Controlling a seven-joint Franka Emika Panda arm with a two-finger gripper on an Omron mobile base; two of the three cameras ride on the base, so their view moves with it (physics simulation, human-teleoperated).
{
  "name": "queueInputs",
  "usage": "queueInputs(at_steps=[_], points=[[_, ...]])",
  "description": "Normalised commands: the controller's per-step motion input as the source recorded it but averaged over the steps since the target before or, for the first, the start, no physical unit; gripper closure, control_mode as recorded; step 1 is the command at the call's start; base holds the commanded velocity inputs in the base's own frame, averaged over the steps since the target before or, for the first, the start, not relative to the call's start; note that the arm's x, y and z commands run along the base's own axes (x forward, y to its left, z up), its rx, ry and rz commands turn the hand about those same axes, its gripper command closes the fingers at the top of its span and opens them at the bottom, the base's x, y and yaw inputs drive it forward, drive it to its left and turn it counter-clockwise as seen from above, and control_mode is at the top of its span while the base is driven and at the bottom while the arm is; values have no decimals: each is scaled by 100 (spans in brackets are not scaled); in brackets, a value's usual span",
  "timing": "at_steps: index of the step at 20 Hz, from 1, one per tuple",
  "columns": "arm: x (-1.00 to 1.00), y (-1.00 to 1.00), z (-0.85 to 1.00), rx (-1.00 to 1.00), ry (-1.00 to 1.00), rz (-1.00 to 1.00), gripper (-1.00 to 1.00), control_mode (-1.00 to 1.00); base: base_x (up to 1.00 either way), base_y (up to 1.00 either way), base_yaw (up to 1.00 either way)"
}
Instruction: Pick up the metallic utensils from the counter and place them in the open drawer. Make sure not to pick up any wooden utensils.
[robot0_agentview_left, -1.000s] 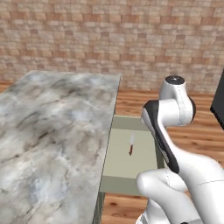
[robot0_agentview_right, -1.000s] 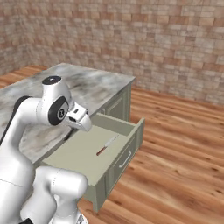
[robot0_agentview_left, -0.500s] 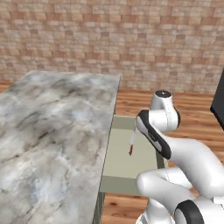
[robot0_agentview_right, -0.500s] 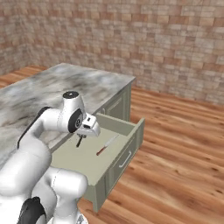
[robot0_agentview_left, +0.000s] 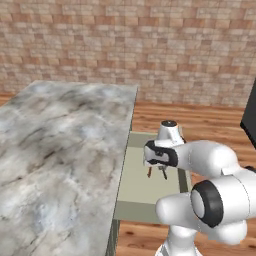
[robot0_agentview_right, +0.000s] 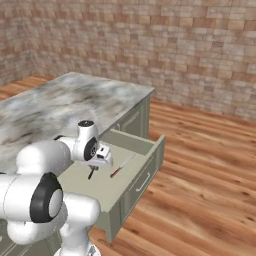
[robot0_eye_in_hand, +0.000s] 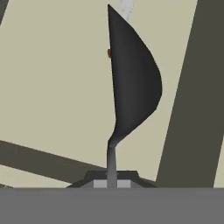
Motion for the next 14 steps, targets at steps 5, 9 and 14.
queueInputs(at_steps=[5, 9, 14], points=[[24, 0, -77, 0, 14, -7, 100, -100, 0, 0, 0], [38, -5, -65, 0, 8, -9, 100, -100, 0, 0, 0], [39, -10, -56, 0, 12, -6, 100, -100, 0, 0, 0]])
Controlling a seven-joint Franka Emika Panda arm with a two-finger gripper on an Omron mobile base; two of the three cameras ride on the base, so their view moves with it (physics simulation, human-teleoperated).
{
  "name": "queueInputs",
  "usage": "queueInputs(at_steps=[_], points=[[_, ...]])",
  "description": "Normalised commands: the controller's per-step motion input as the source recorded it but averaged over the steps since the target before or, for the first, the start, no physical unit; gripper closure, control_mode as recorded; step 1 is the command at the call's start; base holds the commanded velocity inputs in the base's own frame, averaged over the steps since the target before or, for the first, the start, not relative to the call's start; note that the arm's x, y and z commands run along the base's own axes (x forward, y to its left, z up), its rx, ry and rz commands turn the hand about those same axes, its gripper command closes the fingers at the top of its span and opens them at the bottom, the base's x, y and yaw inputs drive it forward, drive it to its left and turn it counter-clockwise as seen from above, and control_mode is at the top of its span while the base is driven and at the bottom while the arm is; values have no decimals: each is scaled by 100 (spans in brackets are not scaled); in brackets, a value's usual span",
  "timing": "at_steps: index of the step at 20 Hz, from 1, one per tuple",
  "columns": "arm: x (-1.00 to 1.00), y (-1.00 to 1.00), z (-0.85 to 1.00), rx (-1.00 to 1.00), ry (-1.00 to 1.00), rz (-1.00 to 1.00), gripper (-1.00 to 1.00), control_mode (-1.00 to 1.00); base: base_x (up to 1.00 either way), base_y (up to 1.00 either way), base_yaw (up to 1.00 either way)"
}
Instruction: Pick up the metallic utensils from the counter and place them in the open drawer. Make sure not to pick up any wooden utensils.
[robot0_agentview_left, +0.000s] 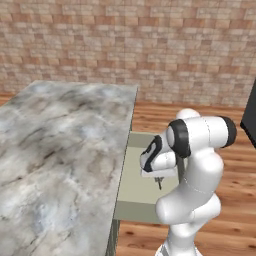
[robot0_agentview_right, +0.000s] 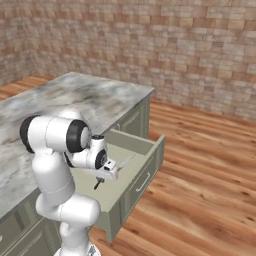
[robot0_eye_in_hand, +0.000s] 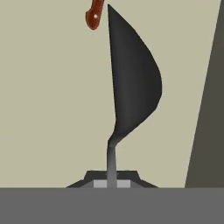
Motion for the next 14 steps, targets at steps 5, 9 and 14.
queueInputs(at_steps=[5, 9, 14], points=[[15, -6, -45, 0, 4, -10, 100, -100, 0, 0, 0], [22, -1, -44, 0, -1, -8, 100, -100, 0, 0, 0], [50, -9, -38, 0, -9, -1, 100, -100, 0, 0, 0]])
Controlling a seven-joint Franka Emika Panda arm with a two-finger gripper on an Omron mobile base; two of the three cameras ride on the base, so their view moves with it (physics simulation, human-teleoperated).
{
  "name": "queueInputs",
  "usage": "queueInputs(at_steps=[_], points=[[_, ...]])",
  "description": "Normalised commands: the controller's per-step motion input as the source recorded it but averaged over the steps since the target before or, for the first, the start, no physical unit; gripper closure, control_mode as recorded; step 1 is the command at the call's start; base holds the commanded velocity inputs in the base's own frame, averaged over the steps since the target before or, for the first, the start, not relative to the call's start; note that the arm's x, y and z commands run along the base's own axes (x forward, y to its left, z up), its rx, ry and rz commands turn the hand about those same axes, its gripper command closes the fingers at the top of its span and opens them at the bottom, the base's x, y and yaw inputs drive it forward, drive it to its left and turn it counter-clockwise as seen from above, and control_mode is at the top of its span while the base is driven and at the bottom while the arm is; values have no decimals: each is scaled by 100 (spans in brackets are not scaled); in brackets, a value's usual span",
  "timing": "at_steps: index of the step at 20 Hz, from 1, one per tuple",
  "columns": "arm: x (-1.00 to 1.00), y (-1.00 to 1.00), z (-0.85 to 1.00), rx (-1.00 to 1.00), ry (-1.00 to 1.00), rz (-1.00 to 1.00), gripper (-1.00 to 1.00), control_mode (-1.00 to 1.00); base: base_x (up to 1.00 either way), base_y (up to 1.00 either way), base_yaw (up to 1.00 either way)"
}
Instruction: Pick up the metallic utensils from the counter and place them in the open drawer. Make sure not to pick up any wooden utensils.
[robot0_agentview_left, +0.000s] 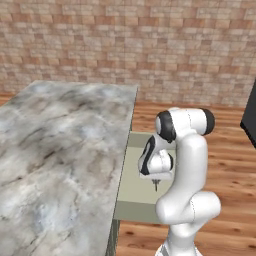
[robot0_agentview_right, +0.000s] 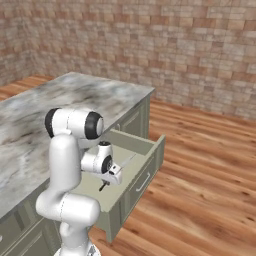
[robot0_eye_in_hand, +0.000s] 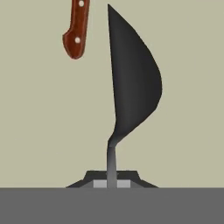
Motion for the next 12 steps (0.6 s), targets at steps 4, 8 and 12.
queueInputs(at_steps=[4, 8, 12], points=[[26, -15, -50, 0, -5, 0, 100, -100, 0, 0, 0], [8, -5, -55, -2, 0, 0, 100, -100, 0, 0, 0], [0, 0, -17, 0, 1, 0, 100, -100, 0, 0, 0]])
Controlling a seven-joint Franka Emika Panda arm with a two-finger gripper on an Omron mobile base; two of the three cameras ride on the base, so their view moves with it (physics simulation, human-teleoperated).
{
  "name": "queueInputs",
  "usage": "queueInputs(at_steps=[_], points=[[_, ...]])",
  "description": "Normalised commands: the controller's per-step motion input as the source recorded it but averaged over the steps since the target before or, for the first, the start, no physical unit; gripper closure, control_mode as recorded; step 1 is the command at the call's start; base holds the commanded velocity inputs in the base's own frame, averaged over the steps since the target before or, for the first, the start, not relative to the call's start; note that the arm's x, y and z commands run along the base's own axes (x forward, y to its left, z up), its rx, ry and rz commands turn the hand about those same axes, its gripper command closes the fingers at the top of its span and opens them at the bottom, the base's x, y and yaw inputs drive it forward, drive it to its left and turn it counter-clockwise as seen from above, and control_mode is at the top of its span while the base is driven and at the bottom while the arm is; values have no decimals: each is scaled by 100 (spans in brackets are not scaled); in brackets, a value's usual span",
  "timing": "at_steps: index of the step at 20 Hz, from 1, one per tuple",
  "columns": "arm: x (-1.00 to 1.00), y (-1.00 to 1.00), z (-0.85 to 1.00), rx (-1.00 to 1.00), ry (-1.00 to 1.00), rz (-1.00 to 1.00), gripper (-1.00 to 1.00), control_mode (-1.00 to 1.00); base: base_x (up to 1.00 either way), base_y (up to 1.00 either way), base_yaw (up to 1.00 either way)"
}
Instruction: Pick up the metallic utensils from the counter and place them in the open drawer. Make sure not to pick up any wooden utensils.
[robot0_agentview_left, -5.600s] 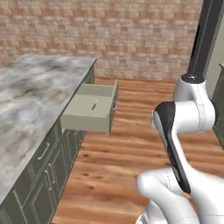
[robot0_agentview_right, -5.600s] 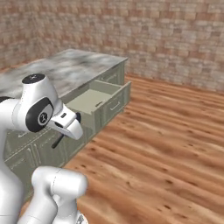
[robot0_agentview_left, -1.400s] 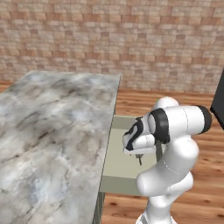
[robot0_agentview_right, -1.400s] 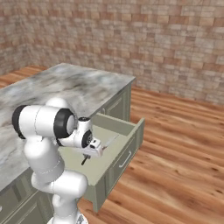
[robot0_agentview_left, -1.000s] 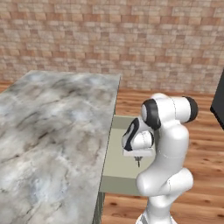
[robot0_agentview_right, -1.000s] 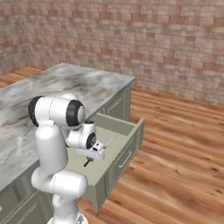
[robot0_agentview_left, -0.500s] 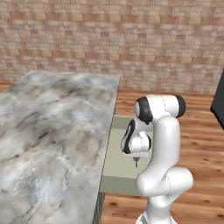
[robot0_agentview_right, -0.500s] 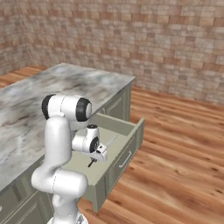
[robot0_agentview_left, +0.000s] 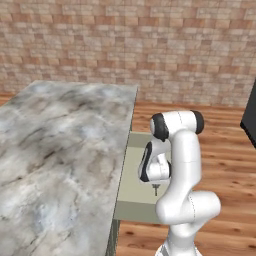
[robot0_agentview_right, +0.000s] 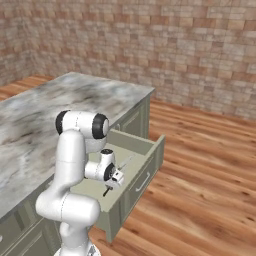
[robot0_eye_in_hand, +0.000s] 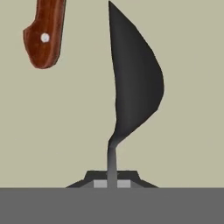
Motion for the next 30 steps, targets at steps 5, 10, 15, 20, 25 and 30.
queueInputs(at_steps=[5, 10, 15, 20, 25, 30], points=[[1, 0, -14, 0, 2, 0, -100, -100, 0, 0, 0], [1, 0, -5, 0, 1, 0, -100, -100, 0, 0, 0], [0, 0, 0, 0, 5, 0, -100, -100, 0, 0, 0], [0, 0, 42, 0, 4, 0, -100, -100, 0, 0, 0], [0, 8, 91, 0, 5, 0, -100, -100, 0, 0, 0], [-14, 3, 87, 0, 1, 0, -100, -100, 0, 0, 0]])
